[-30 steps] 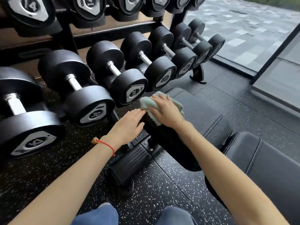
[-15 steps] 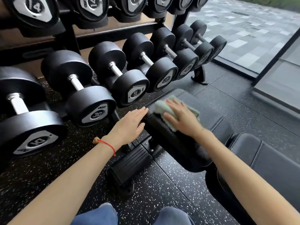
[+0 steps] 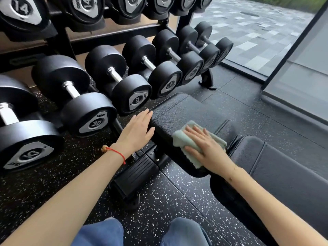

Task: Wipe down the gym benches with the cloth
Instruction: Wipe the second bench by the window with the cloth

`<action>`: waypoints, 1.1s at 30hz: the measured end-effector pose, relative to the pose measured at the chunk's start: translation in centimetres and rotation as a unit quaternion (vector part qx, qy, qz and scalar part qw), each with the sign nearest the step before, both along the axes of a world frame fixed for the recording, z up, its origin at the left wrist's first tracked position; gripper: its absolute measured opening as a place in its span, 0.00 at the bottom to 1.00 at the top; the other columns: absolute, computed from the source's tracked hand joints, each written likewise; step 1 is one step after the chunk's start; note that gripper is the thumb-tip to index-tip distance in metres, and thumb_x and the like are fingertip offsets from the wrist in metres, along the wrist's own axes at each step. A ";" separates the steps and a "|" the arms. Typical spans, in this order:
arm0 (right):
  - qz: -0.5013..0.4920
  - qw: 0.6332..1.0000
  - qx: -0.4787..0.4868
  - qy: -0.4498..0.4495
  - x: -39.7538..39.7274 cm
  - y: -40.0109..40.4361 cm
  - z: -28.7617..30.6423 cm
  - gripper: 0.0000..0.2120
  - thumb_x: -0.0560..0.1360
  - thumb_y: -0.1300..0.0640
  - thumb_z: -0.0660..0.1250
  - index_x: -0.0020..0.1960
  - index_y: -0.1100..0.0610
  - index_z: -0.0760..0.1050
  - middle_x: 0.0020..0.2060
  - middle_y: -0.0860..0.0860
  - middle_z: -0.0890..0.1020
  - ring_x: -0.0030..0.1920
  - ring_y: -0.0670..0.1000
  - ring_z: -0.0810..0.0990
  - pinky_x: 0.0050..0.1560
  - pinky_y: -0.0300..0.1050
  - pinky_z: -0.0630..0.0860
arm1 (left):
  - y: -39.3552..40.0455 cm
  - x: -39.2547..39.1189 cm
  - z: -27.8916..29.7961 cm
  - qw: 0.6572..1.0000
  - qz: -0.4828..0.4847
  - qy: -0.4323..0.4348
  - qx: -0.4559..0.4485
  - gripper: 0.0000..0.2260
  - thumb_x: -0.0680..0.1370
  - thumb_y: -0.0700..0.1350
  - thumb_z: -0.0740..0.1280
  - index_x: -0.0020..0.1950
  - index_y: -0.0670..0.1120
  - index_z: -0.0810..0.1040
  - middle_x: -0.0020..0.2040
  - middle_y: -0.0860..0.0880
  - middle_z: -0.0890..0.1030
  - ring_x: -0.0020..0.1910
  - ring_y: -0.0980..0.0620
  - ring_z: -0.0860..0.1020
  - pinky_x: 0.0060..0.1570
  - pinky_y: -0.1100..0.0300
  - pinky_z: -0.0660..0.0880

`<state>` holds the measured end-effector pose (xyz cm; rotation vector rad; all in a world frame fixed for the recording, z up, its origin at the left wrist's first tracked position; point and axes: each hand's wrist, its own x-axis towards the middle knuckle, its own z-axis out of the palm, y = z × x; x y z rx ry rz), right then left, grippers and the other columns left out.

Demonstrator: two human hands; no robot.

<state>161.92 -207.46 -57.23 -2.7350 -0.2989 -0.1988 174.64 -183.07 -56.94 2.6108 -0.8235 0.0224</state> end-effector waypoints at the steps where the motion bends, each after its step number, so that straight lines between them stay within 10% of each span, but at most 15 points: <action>1: 0.003 1.000 0.002 -0.002 -1.3 -0.6 0.0 0.28 0.80 0.37 0.55 0.77 0.44 0.59 0.77 0.42 0.59 0.78 0.45 0.51 0.79 0.46 0.44 | -0.2 0.0 0.0 1.000 -0.005 0.000 -0.002 0.27 0.82 0.50 0.57 0.79 0.44 0.55 0.79 0.47 0.56 0.78 0.53 0.53 0.78 0.53 0.49; 8: -0.240 0.968 0.018 0.065 5.1 -7.1 2.2 0.25 0.82 0.49 0.58 0.76 0.56 0.63 0.76 0.57 0.63 0.77 0.58 0.56 0.78 0.54 0.49 | -0.8 -0.5 0.1 1.000 -0.015 0.019 0.020 0.26 0.83 0.49 0.57 0.79 0.46 0.55 0.80 0.48 0.55 0.79 0.50 0.52 0.78 0.51 0.49; 16: 0.003 1.000 -0.020 0.022 -3.8 2.7 0.4 0.29 0.81 0.37 0.51 0.78 0.50 0.60 0.77 0.45 0.58 0.79 0.47 0.50 0.79 0.48 0.43 | 1.4 0.2 0.5 0.998 -0.053 0.043 -0.006 0.23 0.83 0.43 0.56 0.78 0.49 0.59 0.79 0.50 0.58 0.78 0.54 0.56 0.77 0.53 0.49; 33: -0.096 0.986 -0.131 -0.027 -1.8 6.2 -0.5 0.31 0.80 0.46 0.63 0.76 0.61 0.61 0.76 0.56 0.64 0.77 0.53 0.58 0.79 0.51 0.50 | 2.3 0.9 0.4 0.998 -0.043 0.028 -0.025 0.22 0.82 0.41 0.56 0.77 0.46 0.63 0.78 0.49 0.61 0.77 0.52 0.59 0.77 0.53 0.50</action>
